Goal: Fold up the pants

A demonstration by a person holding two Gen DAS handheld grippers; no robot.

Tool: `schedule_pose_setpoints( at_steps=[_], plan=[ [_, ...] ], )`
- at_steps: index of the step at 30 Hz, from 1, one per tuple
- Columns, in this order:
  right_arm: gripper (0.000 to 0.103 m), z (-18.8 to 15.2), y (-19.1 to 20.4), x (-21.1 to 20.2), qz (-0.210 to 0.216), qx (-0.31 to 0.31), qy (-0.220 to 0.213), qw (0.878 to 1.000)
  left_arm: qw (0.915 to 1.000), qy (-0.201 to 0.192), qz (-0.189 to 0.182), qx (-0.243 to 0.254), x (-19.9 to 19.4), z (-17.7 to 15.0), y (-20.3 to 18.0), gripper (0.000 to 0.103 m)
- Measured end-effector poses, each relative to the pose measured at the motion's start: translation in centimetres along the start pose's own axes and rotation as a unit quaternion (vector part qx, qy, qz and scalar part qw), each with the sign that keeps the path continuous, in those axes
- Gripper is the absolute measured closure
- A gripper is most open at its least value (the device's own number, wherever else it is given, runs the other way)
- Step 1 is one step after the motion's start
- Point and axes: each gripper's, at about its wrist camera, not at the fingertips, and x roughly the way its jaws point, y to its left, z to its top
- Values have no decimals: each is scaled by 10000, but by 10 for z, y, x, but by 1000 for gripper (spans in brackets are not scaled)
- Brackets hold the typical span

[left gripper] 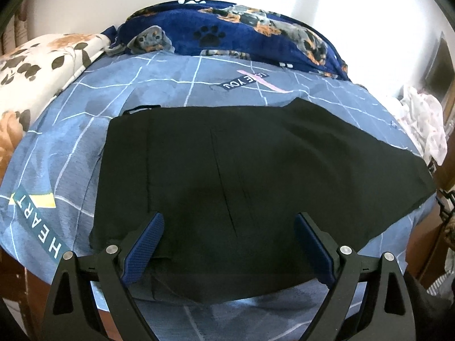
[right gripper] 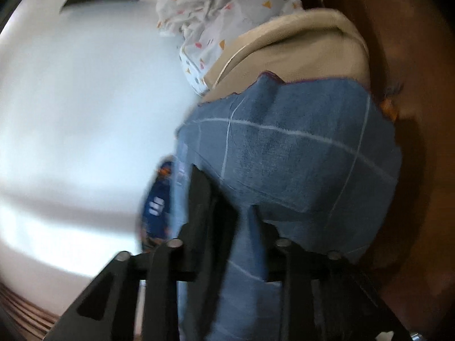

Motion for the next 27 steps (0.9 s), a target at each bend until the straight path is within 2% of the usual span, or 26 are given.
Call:
schedule_pose_setpoints(
  at_steps=[4, 9, 14, 17, 21, 27],
  plan=[
    [79, 1, 17, 10, -432, -567, 127, 9974, 10000, 8, 16, 15, 0, 0, -1, 10],
    [79, -3, 31, 23, -600, -854, 311, 9941, 10000, 21, 37, 36, 0, -1, -1, 10],
    [84, -6, 36, 18, -382, -1042, 234, 9935, 9999, 49, 80, 112, 1, -2, -1, 10],
    [84, -4, 23, 13, -269, -766, 178, 9965, 9999, 45, 78, 104, 2, -2, -1, 10],
    [84, -1, 4, 8, -353, -508, 96, 9980, 9999, 49, 90, 137, 3, -3, -1, 9],
    [84, -5, 30, 15, -634, -1081, 91, 9921, 9997, 73, 135, 194, 6, -3, -3, 8]
  ],
)
